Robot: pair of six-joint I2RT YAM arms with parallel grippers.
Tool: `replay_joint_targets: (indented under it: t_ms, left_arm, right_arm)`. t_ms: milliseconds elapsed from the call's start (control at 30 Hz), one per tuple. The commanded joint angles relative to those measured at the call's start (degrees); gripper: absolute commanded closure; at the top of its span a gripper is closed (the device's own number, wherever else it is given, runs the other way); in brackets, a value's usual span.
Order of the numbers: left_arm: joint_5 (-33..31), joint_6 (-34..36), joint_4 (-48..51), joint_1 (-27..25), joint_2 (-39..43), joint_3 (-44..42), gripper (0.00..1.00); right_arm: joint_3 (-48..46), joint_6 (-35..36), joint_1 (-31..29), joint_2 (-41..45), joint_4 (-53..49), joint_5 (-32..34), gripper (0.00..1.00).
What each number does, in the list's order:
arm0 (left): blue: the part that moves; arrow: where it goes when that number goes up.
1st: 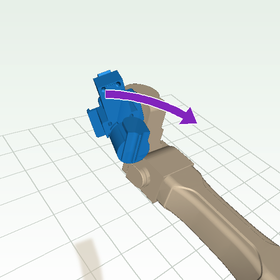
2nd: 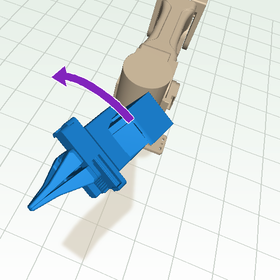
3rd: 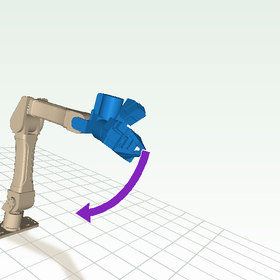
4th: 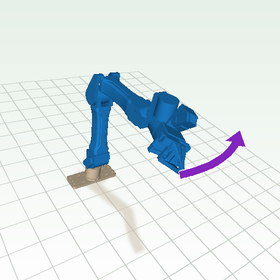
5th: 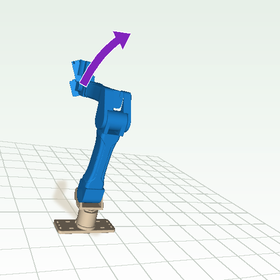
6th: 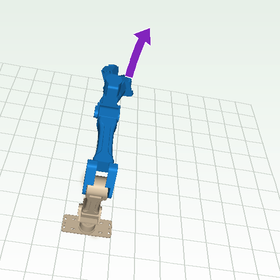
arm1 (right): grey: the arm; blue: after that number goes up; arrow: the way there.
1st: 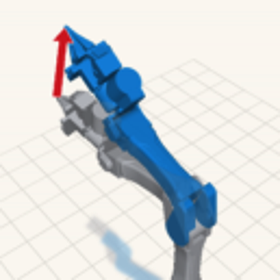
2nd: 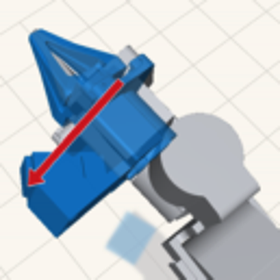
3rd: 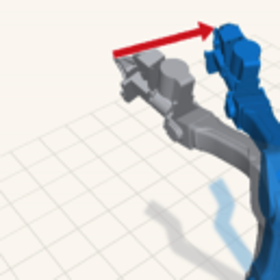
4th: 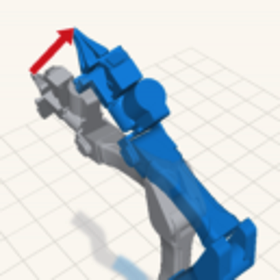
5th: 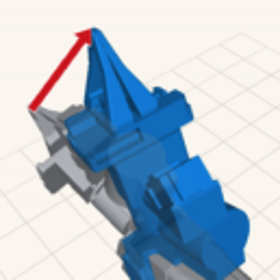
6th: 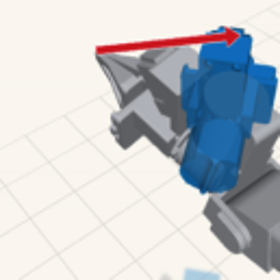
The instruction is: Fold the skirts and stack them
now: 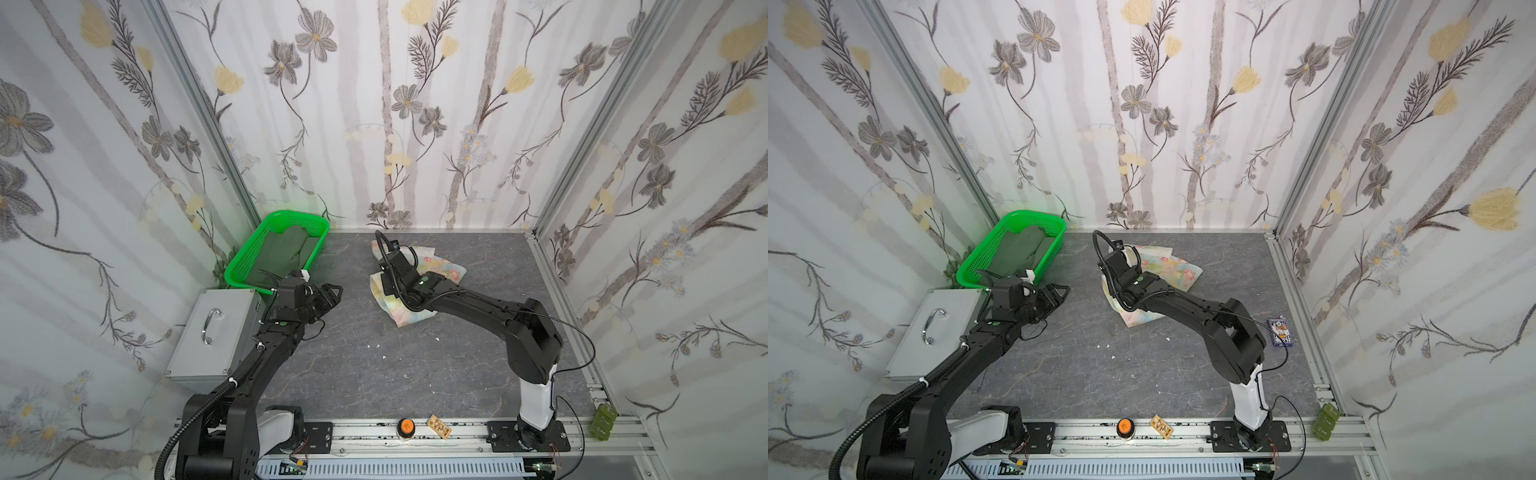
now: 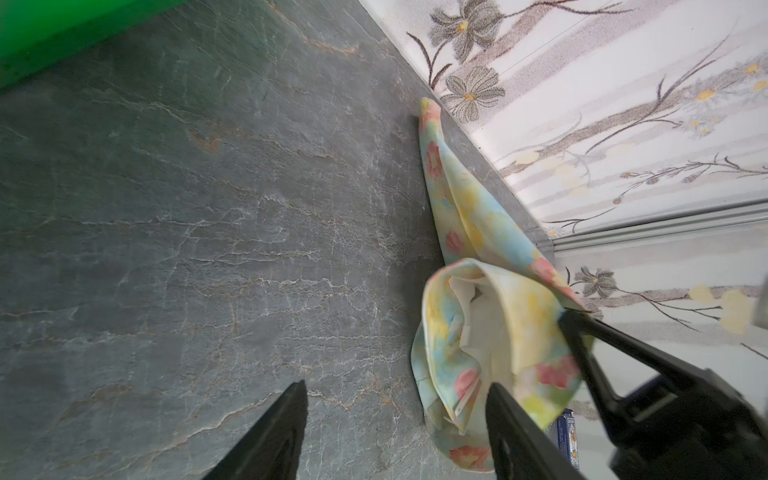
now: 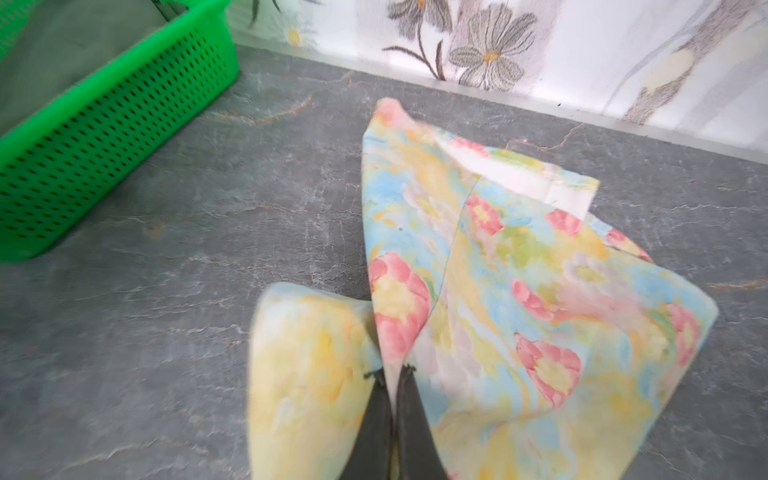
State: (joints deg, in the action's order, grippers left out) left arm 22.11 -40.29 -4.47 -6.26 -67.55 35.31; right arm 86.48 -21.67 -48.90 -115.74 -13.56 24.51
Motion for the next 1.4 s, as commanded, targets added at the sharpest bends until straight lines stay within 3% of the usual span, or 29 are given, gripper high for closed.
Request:
replay_joint_targets:
  t_ms: [0,67,200,333,467,733,833,1000,1233,1367]
  left_arm:
    - [-0.1,1.6,-2.1,-2.2,-0.9,0.4,0.29]
    - [-1.0,1.8,-2.2,-5.1,-2.6,1.1,0.29]
    - [-3.1,-0.1,-4.5,-10.5,-6.9,1.9,0.26]
    - [-0.4,-4.2,-12.8,-14.0,-11.7,1.2,0.25]
    - [-1.6,-3.3,-13.7,-16.8,-17.4,5.2,0.24]
    - [-2.0,2.4,-13.7,-19.3,-27.7,16.1,0.15]
    - [-1.8,5.0,-9.3,-19.0,-31.7,20.6,0.13]
    - [-0.3,7.2,-6.9,-18.1,-36.9,25.3,0.01]
    - [-0.1,7.8,-6.6,-13.1,-38.6,24.7,0.02]
    - [2.7,8.4,-6.7,-13.9,-40.3,26.2,0.04]
  right_arm:
    - [-7.2,0.2,1.1,8.9,9.0,-5.9,1.0]
    - [-13.0,-1.9,3.3,15.3,10.8,-8.3,1.0]
    - [-27.1,-6.3,9.1,23.9,19.4,-19.4,1.0]
    - [-40.4,-10.3,12.8,32.9,27.9,-21.6,1.0]
    - [-48.7,-13.9,17.3,36.2,30.7,-25.1,1.0]
    - [-50.2,-8.6,18.8,37.9,29.6,-29.0,1.0]
    - [-50.1,-6.4,18.9,39.0,28.3,-28.7,1.0]
    - [-50.4,-3.3,18.9,40.8,26.9,-28.9,1.0]
    - [-51.2,-1.9,19.4,41.0,25.1,-30.6,1.0]
    - [-53.8,-4.3,23.0,40.3,26.9,-34.6,1.0]
